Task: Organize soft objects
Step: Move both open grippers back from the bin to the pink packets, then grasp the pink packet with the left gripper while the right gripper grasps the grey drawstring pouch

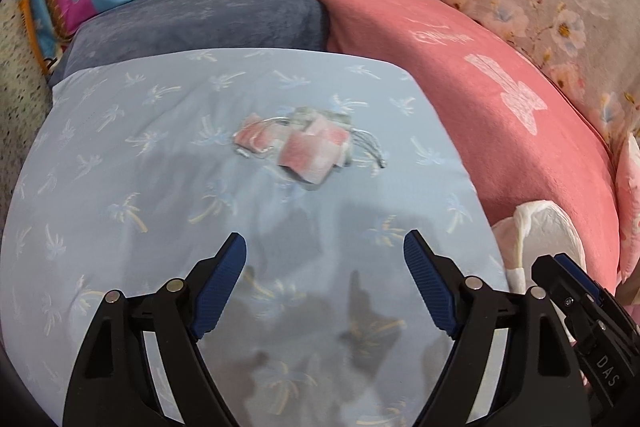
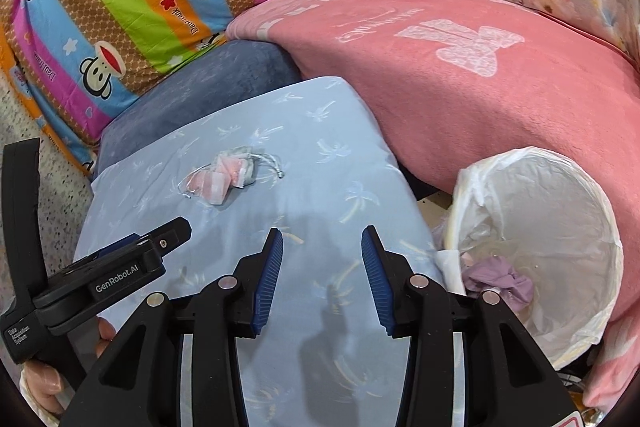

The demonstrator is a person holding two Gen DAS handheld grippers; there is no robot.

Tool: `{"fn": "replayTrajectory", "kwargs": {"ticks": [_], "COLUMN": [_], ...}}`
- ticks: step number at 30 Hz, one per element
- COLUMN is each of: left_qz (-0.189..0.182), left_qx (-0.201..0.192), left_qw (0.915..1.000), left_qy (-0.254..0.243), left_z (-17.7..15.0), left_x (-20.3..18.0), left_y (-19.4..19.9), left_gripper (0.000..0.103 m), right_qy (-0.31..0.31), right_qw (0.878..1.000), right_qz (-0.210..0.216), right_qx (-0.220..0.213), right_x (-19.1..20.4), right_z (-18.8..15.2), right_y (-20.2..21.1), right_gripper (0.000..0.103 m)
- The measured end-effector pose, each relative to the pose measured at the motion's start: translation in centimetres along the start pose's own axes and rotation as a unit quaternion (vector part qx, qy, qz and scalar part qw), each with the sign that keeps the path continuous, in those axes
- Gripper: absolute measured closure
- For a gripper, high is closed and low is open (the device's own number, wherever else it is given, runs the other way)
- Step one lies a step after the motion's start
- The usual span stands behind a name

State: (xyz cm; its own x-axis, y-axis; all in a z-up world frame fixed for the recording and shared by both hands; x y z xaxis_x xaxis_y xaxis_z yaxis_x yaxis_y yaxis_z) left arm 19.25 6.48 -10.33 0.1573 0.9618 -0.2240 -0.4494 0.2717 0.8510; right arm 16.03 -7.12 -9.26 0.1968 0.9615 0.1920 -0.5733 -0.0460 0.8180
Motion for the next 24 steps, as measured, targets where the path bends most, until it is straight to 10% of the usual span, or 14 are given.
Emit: {"fn": "replayTrajectory", "kwargs": {"ticks": [24], "left_qz": [-0.047], "left_qx": [0.058], "left_qw": [0.9897], "left_qy": [0.122], "left_z": [5.2], "left_x": [2.5], "left_y": [-6.6], "left_gripper": [0.024], "right_qy": [0.003], "right_qw": [1.0], "right_qz": [0.01], "right_qx": [0.028], "right_x": [3.3], "right_z": [3.8], "right_y": [-7.4], "right_gripper": [0.062]}}
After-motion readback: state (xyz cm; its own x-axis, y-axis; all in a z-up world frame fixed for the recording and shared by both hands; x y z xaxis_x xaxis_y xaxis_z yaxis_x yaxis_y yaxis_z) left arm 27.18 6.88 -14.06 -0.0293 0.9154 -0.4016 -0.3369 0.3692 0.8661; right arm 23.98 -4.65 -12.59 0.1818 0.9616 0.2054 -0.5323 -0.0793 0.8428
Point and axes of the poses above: each gripper's, at about its wrist camera, not at the fingertips, and y roughly against the way its jaws point, x to its left, z to its top, the point moved 8 cm from there along -y, roughly the way its jaws point, and after that the axes turned 6 degrees about x, right-handed, at the moved point
